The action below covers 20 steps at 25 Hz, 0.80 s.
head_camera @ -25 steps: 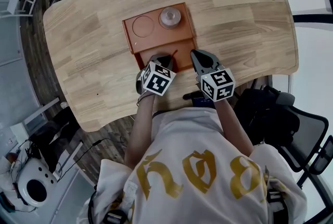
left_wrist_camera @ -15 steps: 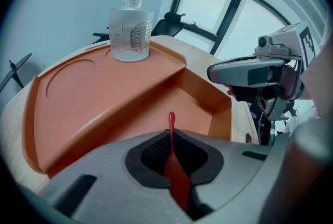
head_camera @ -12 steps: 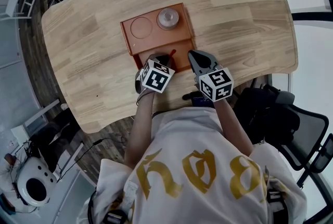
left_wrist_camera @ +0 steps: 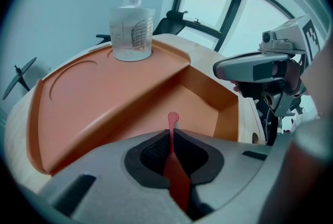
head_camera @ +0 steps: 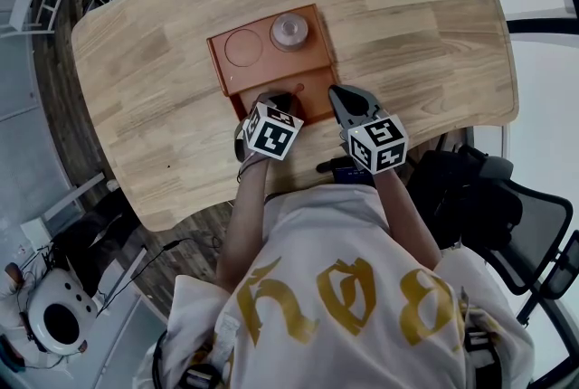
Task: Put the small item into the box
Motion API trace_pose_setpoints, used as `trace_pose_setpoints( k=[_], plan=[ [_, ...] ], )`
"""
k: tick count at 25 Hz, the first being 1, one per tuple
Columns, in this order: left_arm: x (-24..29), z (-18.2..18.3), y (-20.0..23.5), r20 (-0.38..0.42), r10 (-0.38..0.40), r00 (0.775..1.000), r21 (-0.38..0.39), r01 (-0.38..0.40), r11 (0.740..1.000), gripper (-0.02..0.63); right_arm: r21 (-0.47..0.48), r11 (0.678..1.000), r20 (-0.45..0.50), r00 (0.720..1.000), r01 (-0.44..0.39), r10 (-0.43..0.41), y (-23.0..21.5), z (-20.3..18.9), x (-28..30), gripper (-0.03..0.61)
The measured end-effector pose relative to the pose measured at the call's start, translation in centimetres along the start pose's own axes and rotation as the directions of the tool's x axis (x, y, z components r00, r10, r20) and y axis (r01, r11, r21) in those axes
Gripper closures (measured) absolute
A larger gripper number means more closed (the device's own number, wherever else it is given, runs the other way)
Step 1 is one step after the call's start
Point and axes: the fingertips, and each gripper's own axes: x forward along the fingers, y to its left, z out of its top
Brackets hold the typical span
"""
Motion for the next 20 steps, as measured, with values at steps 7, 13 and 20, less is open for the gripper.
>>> trace_pose_setpoints(
  k=[7,13,20],
  plan=[
    [-0.5,0.6,-0.1,0.020,0.015,1.000,-0.022,-0.014,1.000,0.594,0.002,1.000,0.018,1.000,-0.001,0.001,0.0,0.5,-0.5,0.566],
    [-1.1,1.4,-0.3,0.054,0.030,0.998,-0.005,-0.030,1.000,0.594,-0.006,1.000,0.029,1.000,0.001,-0.001,0.0,0.9,-0.9,0.566],
    [-3.3,2.8,0.0,0.164,0.061,0.985,-0.031,-0.056,0.998,0.597,-0.030,1.000,0.055,0.999,-0.003,0.005,0.7,1.6,-1.4,0.566]
  ],
)
